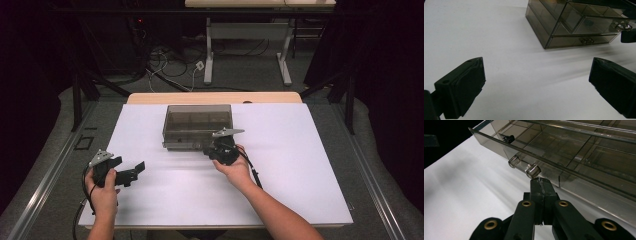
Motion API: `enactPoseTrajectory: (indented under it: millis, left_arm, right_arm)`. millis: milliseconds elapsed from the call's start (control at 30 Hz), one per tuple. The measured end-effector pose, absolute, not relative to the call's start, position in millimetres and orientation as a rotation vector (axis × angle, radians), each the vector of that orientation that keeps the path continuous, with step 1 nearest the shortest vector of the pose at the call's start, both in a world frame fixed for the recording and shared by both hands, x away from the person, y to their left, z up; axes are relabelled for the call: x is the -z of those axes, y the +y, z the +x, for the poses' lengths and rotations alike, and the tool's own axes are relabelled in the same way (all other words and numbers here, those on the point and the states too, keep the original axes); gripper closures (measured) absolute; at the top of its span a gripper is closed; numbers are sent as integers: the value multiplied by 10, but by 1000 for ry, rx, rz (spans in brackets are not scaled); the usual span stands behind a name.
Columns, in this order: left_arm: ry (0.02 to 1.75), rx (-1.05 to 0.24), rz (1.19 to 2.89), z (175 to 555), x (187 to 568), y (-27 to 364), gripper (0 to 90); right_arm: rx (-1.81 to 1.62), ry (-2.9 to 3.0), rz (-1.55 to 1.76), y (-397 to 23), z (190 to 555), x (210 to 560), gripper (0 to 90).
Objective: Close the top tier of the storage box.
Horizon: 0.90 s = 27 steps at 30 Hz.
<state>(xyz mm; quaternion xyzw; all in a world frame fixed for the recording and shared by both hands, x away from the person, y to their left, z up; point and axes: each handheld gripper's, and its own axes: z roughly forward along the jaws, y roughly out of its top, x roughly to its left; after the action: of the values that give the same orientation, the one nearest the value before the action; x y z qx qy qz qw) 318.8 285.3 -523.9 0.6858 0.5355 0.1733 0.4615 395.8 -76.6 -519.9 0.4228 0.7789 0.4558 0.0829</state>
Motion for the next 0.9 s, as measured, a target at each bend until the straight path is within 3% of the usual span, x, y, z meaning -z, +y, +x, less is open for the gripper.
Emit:
enactPoseTrajectory:
  millis: [900]
  left_arm:
    - [1323, -430, 1684, 3174, 5248, 2886, 11]
  right_arm:
    - [-1382, 2237, 1328, -730, 4150, 5225, 894]
